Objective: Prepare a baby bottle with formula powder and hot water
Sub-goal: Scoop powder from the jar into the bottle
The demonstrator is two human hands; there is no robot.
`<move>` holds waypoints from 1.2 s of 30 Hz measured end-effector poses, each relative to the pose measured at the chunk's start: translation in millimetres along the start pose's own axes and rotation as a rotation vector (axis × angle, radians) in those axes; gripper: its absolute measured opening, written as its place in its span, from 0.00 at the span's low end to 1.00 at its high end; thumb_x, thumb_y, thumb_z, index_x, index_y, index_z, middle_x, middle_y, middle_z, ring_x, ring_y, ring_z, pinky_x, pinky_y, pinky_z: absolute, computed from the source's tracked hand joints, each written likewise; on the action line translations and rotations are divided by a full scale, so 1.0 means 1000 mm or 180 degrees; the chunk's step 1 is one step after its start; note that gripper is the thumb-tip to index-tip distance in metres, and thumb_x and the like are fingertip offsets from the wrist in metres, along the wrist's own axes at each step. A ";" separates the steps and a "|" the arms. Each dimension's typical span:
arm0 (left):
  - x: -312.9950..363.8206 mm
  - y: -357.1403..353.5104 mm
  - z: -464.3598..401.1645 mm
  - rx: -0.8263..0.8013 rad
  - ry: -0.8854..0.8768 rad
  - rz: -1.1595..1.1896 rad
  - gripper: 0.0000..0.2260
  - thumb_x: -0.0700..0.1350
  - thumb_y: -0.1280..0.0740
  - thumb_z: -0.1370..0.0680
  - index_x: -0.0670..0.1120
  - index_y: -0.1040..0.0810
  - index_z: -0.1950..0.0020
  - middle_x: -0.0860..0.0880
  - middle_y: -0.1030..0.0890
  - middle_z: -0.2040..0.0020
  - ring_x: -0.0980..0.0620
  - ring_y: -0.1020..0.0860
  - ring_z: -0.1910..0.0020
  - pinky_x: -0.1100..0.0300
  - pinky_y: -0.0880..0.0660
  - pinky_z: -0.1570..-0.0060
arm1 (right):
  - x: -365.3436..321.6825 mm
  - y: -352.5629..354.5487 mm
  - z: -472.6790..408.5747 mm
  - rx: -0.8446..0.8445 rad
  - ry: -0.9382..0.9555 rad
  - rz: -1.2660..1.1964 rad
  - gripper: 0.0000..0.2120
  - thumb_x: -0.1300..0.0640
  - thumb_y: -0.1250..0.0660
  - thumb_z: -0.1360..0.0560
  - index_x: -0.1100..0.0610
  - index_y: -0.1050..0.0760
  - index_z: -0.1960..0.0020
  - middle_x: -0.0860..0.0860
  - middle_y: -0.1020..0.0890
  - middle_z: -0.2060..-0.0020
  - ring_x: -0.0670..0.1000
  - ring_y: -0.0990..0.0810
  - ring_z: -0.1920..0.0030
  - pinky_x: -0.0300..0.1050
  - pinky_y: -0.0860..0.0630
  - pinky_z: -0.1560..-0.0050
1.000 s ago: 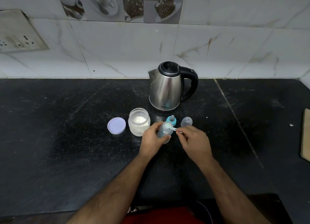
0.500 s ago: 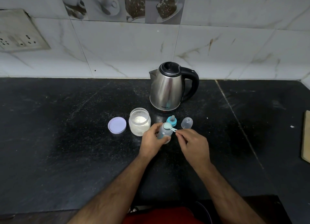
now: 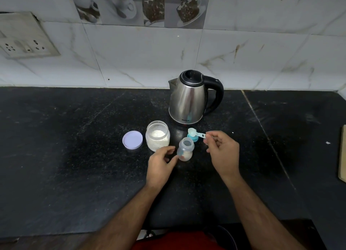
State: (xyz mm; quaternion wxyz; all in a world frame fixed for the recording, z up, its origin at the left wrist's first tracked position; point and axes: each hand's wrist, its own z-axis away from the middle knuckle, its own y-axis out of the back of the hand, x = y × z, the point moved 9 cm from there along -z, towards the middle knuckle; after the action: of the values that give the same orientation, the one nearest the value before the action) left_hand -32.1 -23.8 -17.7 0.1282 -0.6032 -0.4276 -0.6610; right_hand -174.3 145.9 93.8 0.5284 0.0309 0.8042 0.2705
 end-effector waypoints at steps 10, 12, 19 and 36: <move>-0.021 0.071 -0.003 0.0834 0.0332 0.0150 0.12 0.39 0.25 0.27 0.52 0.20 0.47 0.57 0.16 0.53 0.65 0.19 0.55 0.73 0.25 0.58 | -0.066 -0.077 -0.042 -0.0882 0.0486 0.0815 0.04 0.55 0.34 0.23 0.51 0.21 0.55 0.48 0.15 0.63 0.54 0.18 0.61 0.50 0.23 0.59; -0.022 0.076 -0.007 0.0827 0.0424 0.0118 0.13 0.41 0.25 0.27 0.54 0.21 0.48 0.61 0.18 0.53 0.67 0.20 0.53 0.74 0.26 0.56 | -0.078 -0.104 -0.047 -0.1129 0.0635 0.1417 0.06 0.54 0.37 0.22 0.51 0.22 0.53 0.49 0.16 0.59 0.54 0.22 0.59 0.47 0.30 0.62; -0.026 0.079 -0.017 0.0666 0.0560 -0.0024 0.16 0.47 0.24 0.28 0.54 0.21 0.42 0.63 0.19 0.51 0.66 0.21 0.50 0.75 0.29 0.56 | -0.097 -0.179 -0.040 -0.1787 0.1211 0.2656 0.10 0.64 0.37 0.23 0.55 0.19 0.49 0.53 0.19 0.50 0.57 0.19 0.51 0.49 0.26 0.58; -0.034 0.076 -0.021 0.0426 0.0593 0.0028 0.17 0.47 0.23 0.29 0.54 0.21 0.43 0.68 0.22 0.55 0.66 0.21 0.51 0.74 0.29 0.55 | -0.079 -0.196 -0.037 -0.2090 0.1095 0.2959 0.03 0.58 0.31 0.25 0.53 0.19 0.56 0.52 0.17 0.58 0.56 0.18 0.54 0.49 0.22 0.58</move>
State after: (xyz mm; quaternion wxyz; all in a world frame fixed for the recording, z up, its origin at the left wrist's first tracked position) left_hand 13.5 -96.6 -15.1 0.2103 -0.5312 -0.4543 -0.6835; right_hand -125.0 -62.7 78.7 0.1985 0.1704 0.6546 0.7093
